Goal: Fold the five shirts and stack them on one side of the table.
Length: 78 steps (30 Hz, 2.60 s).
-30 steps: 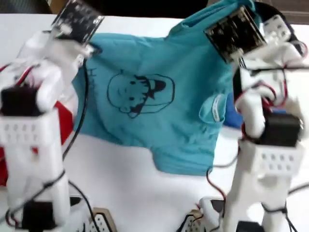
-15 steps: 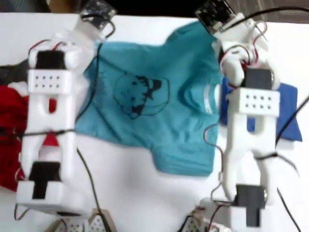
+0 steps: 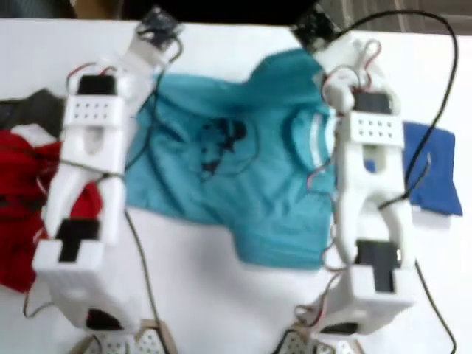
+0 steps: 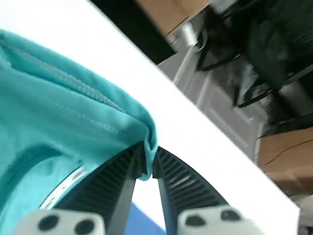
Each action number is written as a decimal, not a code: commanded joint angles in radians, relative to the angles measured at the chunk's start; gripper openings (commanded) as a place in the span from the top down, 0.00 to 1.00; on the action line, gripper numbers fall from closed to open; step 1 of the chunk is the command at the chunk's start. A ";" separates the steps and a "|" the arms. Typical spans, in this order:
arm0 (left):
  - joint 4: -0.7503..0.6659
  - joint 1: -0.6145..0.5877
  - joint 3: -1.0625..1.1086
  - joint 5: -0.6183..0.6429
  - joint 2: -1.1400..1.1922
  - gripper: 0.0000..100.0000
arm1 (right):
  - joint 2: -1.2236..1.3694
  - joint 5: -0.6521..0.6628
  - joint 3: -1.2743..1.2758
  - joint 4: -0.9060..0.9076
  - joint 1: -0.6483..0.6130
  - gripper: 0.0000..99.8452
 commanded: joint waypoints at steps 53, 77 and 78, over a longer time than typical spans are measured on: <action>0.338 0.012 -0.573 -0.032 0.419 0.97 | -0.021 -0.005 0.089 0.099 0.005 0.98; 0.806 -0.057 -1.199 -0.037 0.195 0.97 | -0.717 0.008 0.051 0.150 0.018 0.98; 0.806 -0.058 -1.199 -0.037 0.180 0.97 | -0.736 0.008 0.051 0.150 0.016 0.98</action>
